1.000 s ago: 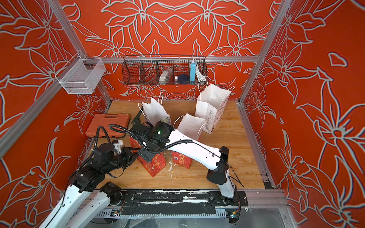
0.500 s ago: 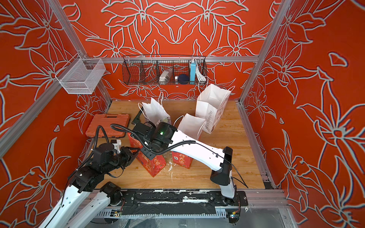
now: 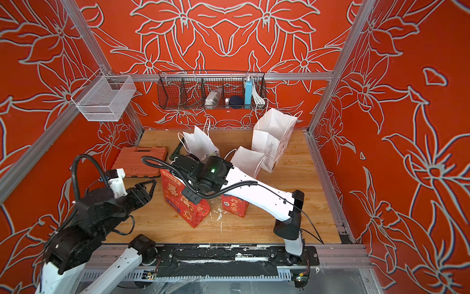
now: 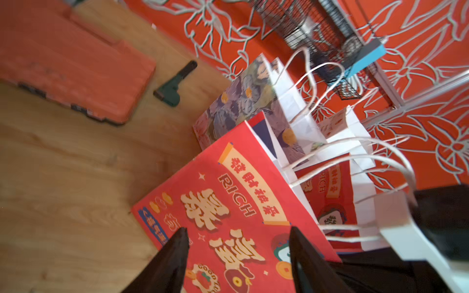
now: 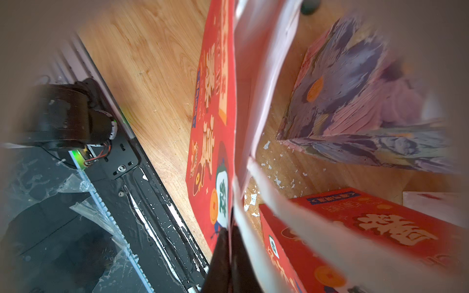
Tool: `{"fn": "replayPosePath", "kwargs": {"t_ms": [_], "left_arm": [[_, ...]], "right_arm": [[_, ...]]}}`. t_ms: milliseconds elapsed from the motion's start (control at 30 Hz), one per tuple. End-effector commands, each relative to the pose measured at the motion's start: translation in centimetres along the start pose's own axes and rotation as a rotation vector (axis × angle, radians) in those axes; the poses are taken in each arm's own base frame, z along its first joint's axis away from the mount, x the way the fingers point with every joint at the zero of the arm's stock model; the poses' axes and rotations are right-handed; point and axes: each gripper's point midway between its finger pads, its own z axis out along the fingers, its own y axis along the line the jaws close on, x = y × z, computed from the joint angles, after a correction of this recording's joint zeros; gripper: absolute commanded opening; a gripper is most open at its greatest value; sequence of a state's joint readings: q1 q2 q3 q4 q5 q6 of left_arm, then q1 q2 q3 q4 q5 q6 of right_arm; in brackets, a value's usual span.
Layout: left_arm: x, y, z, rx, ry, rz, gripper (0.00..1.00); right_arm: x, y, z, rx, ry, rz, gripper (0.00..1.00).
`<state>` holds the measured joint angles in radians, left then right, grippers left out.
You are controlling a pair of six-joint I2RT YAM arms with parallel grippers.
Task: Put away the paper bag
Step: Pick up the paper bag from the center of the board, then press the paper bag.
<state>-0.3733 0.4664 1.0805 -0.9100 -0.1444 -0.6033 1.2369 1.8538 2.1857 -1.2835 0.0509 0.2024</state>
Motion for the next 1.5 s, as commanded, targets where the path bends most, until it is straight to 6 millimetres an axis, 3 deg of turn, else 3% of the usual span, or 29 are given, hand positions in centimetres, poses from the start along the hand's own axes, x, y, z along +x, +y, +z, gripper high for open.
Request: {"fn": "replayPosePath", "kwargs": {"t_ms": [0, 167, 300, 433, 567, 767, 1133, 1267, 1333, 1467], "left_arm": [[-1.8, -1.2, -2.9, 0.050, -0.058, 0.335, 0.72], [-1.7, -2.2, -5.0, 0.075, 0.040, 0.610, 0.85], [-0.5, -3.0, -5.4, 0.122, 0.181, 0.724, 0.89], [-0.8, -4.0, -6.0, 0.168, 0.191, 0.825, 0.93], [0.0, -6.2, -6.7, 0.317, 0.209, 0.914, 0.97], [0.8, -8.5, -6.6, 0.455, 0.261, 0.960, 0.99], [2.0, -13.2, -6.7, 0.748, 0.326, 0.914, 0.99], [2.8, -14.8, -7.9, 0.888, 0.369, 0.866, 0.99], [3.1, -15.3, -8.3, 0.940, 0.386, 0.843, 0.96], [4.3, -15.8, -8.8, 1.024, 0.455, 0.777, 0.64]], "right_arm": [[-1.2, -1.0, -5.6, -0.064, -0.134, -0.104, 0.00], [-0.9, -1.4, -8.4, -0.140, -0.172, -0.202, 0.00], [0.5, -1.0, -9.9, -0.192, -0.164, -0.258, 0.00], [2.0, -0.1, -11.3, -0.244, -0.183, -0.325, 0.00], [3.1, 0.3, -12.4, -0.259, -0.249, -0.372, 0.00], [4.4, 1.5, -14.4, -0.300, -0.380, -0.456, 0.00], [7.8, 2.9, -15.5, -0.376, -0.413, -0.561, 0.00], [8.3, 3.3, -15.7, -0.395, -0.429, -0.576, 0.00], [8.1, 3.3, -15.8, -0.394, -0.442, -0.585, 0.00], [7.8, 3.2, -15.9, -0.379, -0.457, -0.606, 0.00]]}}
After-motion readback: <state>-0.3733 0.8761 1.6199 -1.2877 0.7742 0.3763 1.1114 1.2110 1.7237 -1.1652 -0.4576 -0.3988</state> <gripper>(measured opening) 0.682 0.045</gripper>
